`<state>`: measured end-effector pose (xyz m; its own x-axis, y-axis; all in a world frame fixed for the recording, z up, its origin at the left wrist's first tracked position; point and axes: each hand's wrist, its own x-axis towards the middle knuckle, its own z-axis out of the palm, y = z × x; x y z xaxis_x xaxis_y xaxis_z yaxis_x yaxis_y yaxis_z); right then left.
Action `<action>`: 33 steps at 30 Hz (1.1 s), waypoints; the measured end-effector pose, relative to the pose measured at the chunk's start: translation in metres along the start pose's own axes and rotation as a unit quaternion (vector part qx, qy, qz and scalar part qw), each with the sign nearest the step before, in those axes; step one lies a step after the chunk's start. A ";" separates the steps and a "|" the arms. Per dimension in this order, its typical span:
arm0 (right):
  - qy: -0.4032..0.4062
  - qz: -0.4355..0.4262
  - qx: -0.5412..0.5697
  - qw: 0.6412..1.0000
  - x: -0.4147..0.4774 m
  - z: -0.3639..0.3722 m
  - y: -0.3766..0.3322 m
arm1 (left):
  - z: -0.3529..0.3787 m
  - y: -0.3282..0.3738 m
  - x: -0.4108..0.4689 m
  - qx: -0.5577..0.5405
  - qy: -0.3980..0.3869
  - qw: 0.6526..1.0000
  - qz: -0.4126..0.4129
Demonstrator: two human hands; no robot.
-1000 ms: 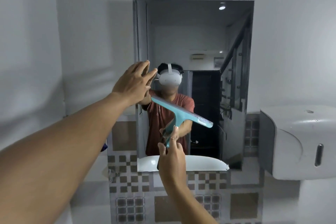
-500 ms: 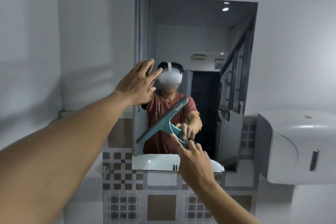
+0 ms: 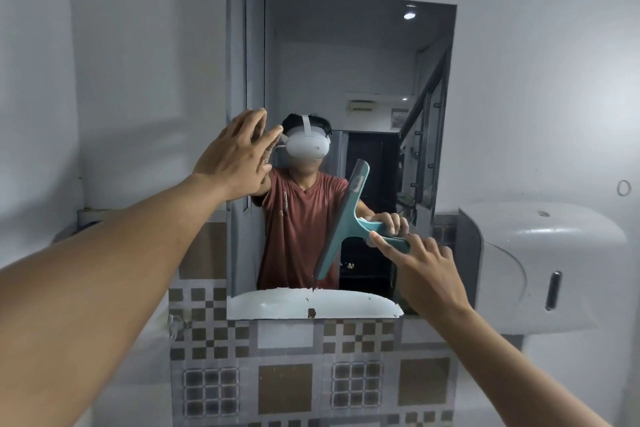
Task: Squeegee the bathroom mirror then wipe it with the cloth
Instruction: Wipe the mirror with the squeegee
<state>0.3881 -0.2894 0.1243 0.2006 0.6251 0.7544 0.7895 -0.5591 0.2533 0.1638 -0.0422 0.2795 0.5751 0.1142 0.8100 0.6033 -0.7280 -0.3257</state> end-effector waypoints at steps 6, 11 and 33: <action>-0.033 0.103 0.070 0.992 -0.036 0.024 0.000 | 0.005 0.006 -0.009 -0.011 0.006 1.000 -0.003; -0.057 0.171 0.135 0.974 -0.061 0.047 -0.018 | 0.006 0.005 -0.010 -0.026 0.013 1.000 -0.004; -0.150 0.376 0.451 0.796 -0.086 0.046 -0.124 | 0.014 -0.004 -0.011 -0.052 0.025 0.998 0.014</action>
<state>0.2996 -0.2489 0.0004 0.8351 0.4762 0.2754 0.4494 -0.3019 -0.8408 0.1631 -0.0308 0.2647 0.5602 0.0606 0.8261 0.5250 -0.7974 -0.2976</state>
